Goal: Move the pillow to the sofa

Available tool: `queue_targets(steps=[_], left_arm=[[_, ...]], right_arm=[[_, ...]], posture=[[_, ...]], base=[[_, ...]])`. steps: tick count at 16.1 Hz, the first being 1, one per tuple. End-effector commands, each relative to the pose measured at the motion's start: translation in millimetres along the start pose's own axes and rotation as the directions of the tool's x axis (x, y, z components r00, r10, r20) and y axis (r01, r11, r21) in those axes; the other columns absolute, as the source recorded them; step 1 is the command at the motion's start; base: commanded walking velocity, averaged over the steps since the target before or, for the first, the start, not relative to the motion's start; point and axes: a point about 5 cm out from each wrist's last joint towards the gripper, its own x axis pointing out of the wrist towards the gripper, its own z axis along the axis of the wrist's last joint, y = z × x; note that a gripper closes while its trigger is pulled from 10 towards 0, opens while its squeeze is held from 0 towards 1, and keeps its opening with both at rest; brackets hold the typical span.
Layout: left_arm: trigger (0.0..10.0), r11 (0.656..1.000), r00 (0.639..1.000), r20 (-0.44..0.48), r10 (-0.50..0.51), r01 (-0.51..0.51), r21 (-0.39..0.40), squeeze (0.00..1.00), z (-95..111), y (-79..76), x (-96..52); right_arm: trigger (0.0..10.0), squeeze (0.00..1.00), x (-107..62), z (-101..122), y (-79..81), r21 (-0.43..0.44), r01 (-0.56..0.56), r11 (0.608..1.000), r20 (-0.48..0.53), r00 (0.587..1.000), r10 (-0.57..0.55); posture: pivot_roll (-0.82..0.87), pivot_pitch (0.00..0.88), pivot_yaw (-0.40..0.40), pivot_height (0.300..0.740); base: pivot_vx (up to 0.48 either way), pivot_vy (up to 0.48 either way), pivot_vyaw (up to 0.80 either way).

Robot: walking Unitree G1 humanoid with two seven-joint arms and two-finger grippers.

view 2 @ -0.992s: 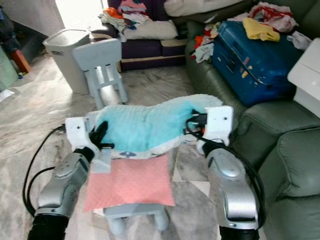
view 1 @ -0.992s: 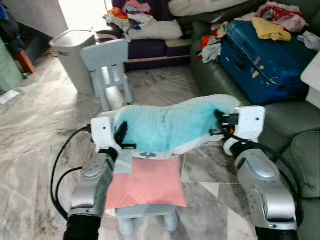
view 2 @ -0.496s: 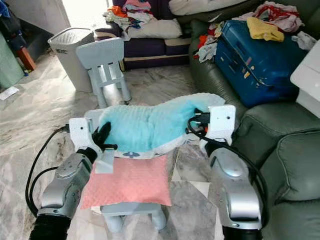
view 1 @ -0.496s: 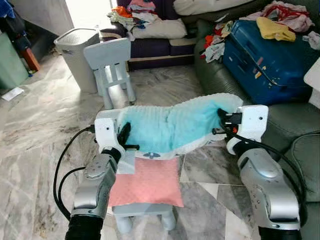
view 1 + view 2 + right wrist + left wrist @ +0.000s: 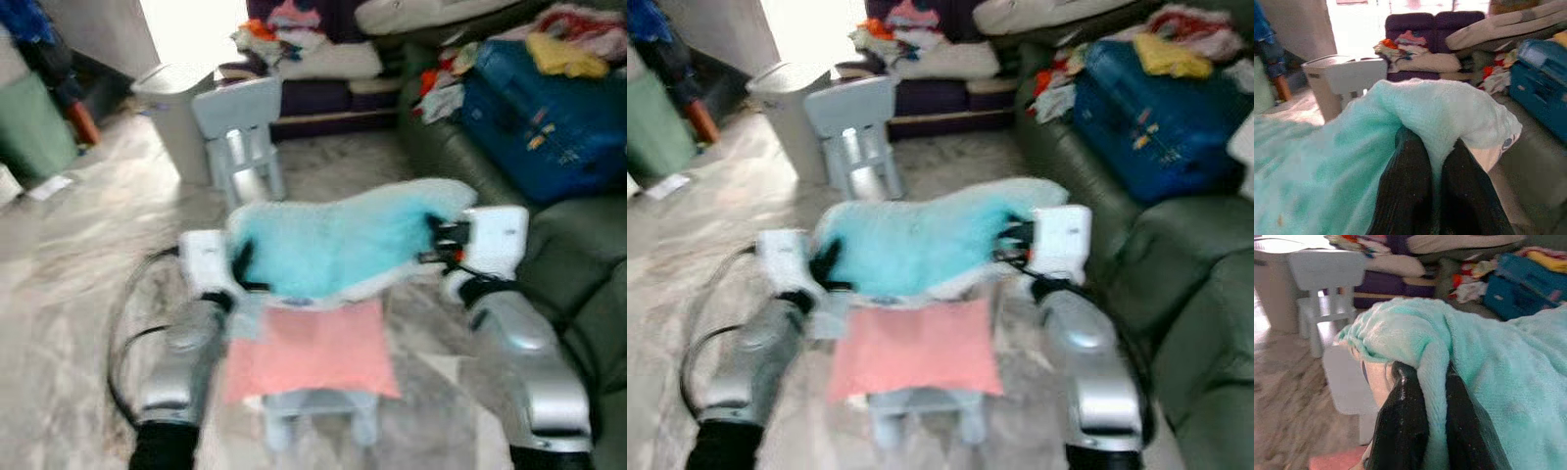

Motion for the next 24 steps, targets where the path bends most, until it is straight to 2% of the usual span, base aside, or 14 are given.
queue_targets(steps=[1,5,8,13,15,16,19,24], left_arm=[[10.0,0.999,0.999,0.031,0.024,-0.025,0.028,0.0,8.7,8.3,-1.0],[10.0,0.997,0.999,0.044,-0.014,0.01,0.071,0.0,8.8,6.0,-1.3],[10.0,0.997,0.999,0.05,0.0,-0.004,0.075,0.0,10.1,7.8,0.5],[10.0,0.992,0.997,0.064,-0.051,0.043,0.119,0.0,13.5,3.2,1.1],[10.0,0.993,0.996,0.067,-0.053,0.046,0.104,0.0,14.6,2.5,2.2],[10.0,0.996,0.997,0.061,-0.043,0.038,0.083,0.0,14.2,3.6,3.4],[10.0,0.993,0.997,0.065,-0.05,0.043,0.109,0.0,14.3,3.1,3.8],[10.0,0.995,0.996,0.056,-0.066,0.061,0.081,0.0,11.0,-2.0,4.5]], right_arm=[[10.0,0.0,0.4,8.3,8.9,0.012,-0.028,1.0,0.039,0.999,0.027],[10.0,0.0,0.5,8.8,8.8,0.009,-0.026,1.0,0.044,0.999,0.025],[10.0,0.0,0.7,8.9,8.6,0.009,-0.023,1.0,0.045,0.999,0.023],[10.0,0.0,0.4,9.5,7.9,0.013,-0.027,1.0,0.047,0.999,0.026],[10.0,0.0,0.5,9.9,7.5,0.016,-0.029,0.999,0.049,0.998,0.028],[10.0,0.0,0.9,9.5,7.2,0.023,-0.024,0.999,0.038,0.999,0.023],[10.0,0.0,0.7,9.3,7.0,0.021,-0.024,0.999,0.034,0.999,0.023],[10.0,0.0,0.0,10.0,5.7,0.014,-0.024,1.0,0.032,0.999,0.024]], posture=[[-0.24,0.0,0.08,0.74],[-0.24,0.0,0.081,0.74],[-0.24,0.0,0.083,0.74],[-0.24,0.0,0.079,0.74],[-0.24,0.0,0.08,0.74],[-0.24,0.0,0.079,0.74],[-0.25,0.0,0.074,0.74],[-0.26,0.0,0.074,0.74]], base=[[0.0,0.48,0.0],[0.0,0.48,0.0],[0.0,0.424,0.0],[0.0,0.0,0.0],[0.0,0.0,0.0],[0.0,0.0,-0.63],[0.0,0.0,-0.73],[0.0,0.0,-0.73]])
